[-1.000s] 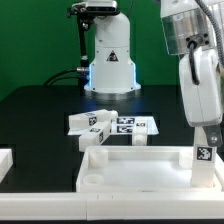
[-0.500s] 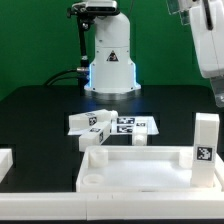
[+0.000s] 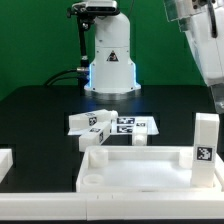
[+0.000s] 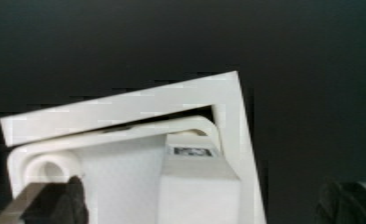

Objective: Assemble desk

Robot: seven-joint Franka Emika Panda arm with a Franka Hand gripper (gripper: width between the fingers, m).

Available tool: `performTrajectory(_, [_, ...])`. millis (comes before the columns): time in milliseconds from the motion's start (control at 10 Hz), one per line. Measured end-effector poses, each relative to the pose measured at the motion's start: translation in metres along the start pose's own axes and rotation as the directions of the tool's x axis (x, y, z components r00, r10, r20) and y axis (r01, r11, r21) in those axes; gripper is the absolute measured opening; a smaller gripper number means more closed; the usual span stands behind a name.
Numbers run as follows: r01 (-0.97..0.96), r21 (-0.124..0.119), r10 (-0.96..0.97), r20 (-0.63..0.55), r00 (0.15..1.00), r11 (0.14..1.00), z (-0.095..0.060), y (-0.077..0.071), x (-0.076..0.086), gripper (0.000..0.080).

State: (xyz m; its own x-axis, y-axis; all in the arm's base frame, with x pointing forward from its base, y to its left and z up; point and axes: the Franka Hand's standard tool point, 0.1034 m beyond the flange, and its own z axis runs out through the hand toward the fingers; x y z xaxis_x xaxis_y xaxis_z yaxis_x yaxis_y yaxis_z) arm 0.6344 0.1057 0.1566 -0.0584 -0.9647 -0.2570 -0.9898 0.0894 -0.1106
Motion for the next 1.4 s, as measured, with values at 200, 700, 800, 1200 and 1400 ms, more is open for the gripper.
performTrajectory(200, [0.235,-0.031,-0.235,0.020,0.972,0.971,-0.016,0.024,-0.001,0.0648])
performTrajectory(700, [0.514,-0.004,-0.514,0.002,0.858,0.858,-0.021,0.015,-0.005,0.0648])
performTrajectory(800, [0.583,-0.004,-0.583,0.000,0.813,0.813,-0.020,0.017,-0.004,0.0648])
performTrajectory(1200, [0.827,-0.085,-0.829,0.023,0.559,0.556,0.001,0.084,0.035,0.0648])
performTrajectory(1400, [0.897,-0.094,-0.901,-0.010,0.433,0.432,0.000,0.081,0.033,0.0648])
